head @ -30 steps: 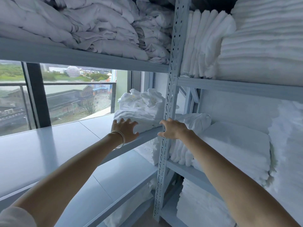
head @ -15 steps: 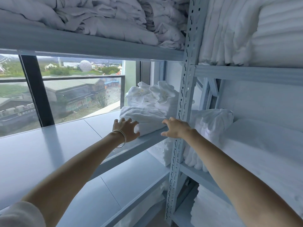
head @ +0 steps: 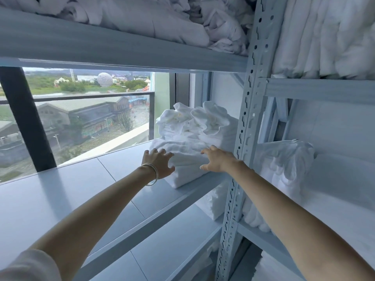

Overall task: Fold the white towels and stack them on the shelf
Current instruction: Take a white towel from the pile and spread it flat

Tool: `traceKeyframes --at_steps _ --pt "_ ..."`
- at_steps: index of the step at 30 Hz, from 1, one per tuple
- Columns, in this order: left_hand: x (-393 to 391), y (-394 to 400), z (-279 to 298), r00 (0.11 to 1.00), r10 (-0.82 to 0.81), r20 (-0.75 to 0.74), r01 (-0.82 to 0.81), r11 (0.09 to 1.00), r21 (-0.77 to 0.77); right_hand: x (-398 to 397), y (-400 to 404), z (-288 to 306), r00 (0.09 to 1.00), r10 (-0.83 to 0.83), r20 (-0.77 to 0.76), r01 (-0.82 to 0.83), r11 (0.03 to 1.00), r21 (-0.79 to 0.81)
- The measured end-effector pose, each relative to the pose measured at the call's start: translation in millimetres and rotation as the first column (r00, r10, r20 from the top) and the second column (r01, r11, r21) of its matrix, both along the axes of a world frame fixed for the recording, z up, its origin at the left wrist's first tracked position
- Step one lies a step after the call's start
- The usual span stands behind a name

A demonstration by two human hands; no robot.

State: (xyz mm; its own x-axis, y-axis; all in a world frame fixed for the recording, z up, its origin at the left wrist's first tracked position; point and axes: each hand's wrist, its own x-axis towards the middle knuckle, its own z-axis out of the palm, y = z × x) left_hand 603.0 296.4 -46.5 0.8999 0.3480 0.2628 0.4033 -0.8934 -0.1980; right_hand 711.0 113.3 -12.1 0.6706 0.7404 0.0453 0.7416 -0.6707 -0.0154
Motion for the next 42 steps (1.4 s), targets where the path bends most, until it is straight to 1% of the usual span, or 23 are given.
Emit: traceKeyframes --at_steps 9,18,24,28,32,36,40,42 --pt "58 39 -11 0.998 0.059 -0.008 -0.06 0.998 -0.033 74 48 -11 0.997 0.072 0.018 -0.072 0.997 -0.008" --pt "122 67 -18 0.992 0.124 -0.024 -0.125 0.992 -0.011 150 86 -24 0.983 0.179 0.027 -0.178 0.983 -0.055" --pt "143 71 -41 0.99 0.12 -0.068 -0.121 0.993 -0.011 177 113 -49 0.96 0.28 0.0 -0.279 0.958 -0.073" --pt "147 79 -54 0.992 0.078 -0.1 -0.075 0.997 0.027 184 127 -68 0.951 0.308 -0.017 -0.308 0.945 -0.108" --pt "151 89 -61 0.992 0.054 -0.111 -0.053 0.998 0.015 192 136 -84 0.953 0.301 0.025 -0.297 0.95 -0.101" --pt "156 90 -63 0.986 0.068 -0.152 -0.081 0.994 -0.078 195 145 -94 0.95 0.297 0.094 -0.287 0.951 -0.112" --pt "160 88 -64 0.988 0.086 -0.126 -0.09 0.996 -0.02 192 150 -93 0.919 0.322 0.228 -0.313 0.947 -0.076" --pt "162 87 -64 0.991 0.105 -0.088 -0.105 0.994 0.008 193 150 -89 0.905 0.335 0.263 -0.337 0.941 -0.037"
